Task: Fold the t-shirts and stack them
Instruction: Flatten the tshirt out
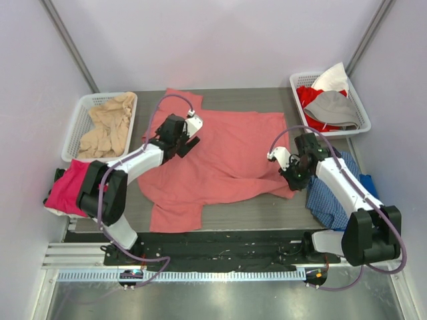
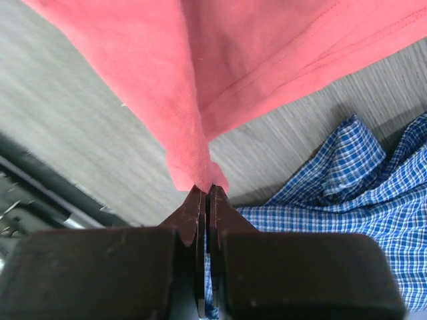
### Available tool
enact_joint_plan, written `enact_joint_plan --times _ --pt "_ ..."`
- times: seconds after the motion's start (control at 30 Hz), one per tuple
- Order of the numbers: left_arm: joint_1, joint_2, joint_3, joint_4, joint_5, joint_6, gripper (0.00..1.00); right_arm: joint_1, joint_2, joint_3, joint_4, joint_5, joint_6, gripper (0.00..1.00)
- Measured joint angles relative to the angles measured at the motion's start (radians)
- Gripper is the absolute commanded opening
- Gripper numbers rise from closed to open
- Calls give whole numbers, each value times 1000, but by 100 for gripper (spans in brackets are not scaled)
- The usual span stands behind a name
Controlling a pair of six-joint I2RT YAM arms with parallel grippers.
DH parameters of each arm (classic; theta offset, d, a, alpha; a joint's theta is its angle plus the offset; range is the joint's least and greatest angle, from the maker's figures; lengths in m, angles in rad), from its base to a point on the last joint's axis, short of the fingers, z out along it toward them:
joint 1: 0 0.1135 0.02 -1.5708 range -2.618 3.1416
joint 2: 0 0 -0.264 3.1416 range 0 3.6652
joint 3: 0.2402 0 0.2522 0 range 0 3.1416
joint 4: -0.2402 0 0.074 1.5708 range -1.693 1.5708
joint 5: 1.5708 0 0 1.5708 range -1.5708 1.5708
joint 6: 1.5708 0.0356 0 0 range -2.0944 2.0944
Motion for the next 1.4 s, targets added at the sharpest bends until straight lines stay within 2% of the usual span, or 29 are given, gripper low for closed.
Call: enact_joint_plan --times 0.17,0.5,0.73,0.9,1.07,1.17,1.4 --pt "0 27 64 -11 22 -13 100 3 -51 17 -88 -57 -1 1" --pt "0 -10 45 -53 27 13 100 8 -135 33 -258 -144 -33 1" --pt "0 -210 -8 -179 117 38 100 9 -177 35 -295 -150 -46 1" --pt "-23 -451 -18 -425 290 72 99 9 -149 29 -285 -143 -47 1" --pt "-110 -574 -48 -629 412 72 97 10 -83 24 -249 -135 -46 1" --pt "-217 -592 -117 -724 443 47 96 10 -32 24 -224 -129 -44 1" --pt "-406 -597 -213 -782 425 -50 95 13 26 25 -164 -105 -16 1"
